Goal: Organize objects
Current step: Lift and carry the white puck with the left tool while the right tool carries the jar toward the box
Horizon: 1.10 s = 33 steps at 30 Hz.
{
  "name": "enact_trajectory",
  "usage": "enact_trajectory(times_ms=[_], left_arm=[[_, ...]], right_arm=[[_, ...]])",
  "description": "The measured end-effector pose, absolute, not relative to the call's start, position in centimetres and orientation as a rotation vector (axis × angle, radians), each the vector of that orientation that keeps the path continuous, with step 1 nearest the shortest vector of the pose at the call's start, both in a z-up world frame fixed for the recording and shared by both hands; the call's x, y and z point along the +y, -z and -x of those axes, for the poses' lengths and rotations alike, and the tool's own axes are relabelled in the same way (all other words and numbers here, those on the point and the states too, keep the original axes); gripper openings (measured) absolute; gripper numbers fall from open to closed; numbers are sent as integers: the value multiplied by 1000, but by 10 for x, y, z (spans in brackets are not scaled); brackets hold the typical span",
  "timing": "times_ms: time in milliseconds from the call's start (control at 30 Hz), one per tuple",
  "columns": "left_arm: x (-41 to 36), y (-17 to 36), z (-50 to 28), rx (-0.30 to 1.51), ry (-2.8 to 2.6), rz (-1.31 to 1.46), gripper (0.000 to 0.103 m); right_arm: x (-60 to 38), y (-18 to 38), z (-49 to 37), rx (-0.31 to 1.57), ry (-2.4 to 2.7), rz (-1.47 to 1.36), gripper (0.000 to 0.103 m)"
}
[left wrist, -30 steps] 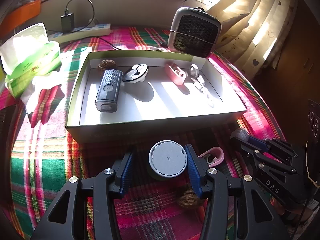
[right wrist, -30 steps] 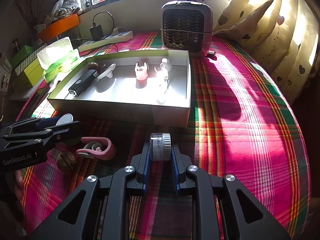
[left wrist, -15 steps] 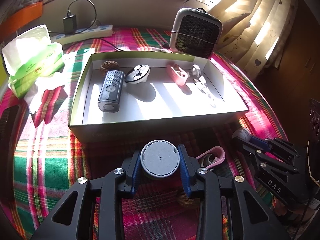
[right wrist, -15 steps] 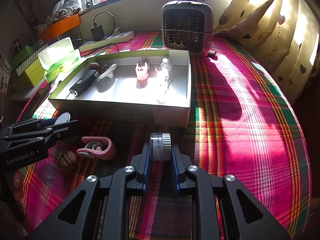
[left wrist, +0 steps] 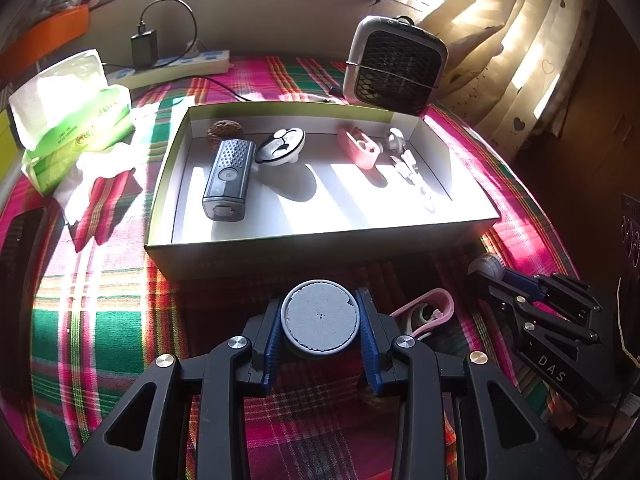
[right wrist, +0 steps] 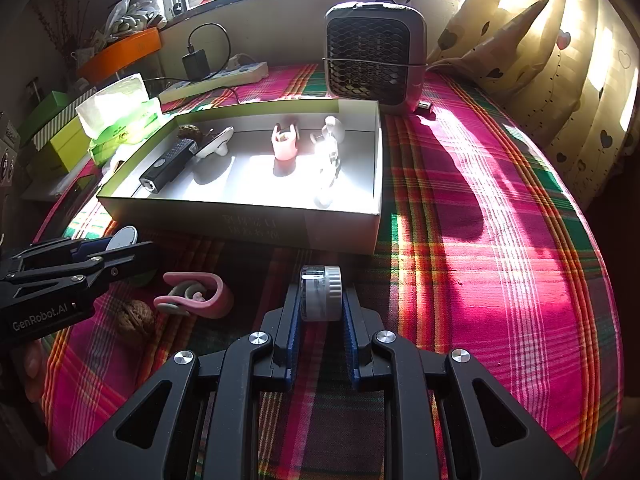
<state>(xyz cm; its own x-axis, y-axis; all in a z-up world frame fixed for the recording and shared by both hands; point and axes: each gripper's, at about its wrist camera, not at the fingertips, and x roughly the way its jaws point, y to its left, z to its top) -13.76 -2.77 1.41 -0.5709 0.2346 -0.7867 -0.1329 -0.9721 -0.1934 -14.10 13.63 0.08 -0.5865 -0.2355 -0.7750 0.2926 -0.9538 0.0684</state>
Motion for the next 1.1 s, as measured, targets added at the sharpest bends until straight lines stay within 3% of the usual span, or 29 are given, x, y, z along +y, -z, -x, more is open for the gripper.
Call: enact_trajectory(times_ms=[1100], left_arm=[[-32,-28,124,-105,-2678,1264,31]], right_arm=[[131,-8,136,117,2563,-1208,20]])
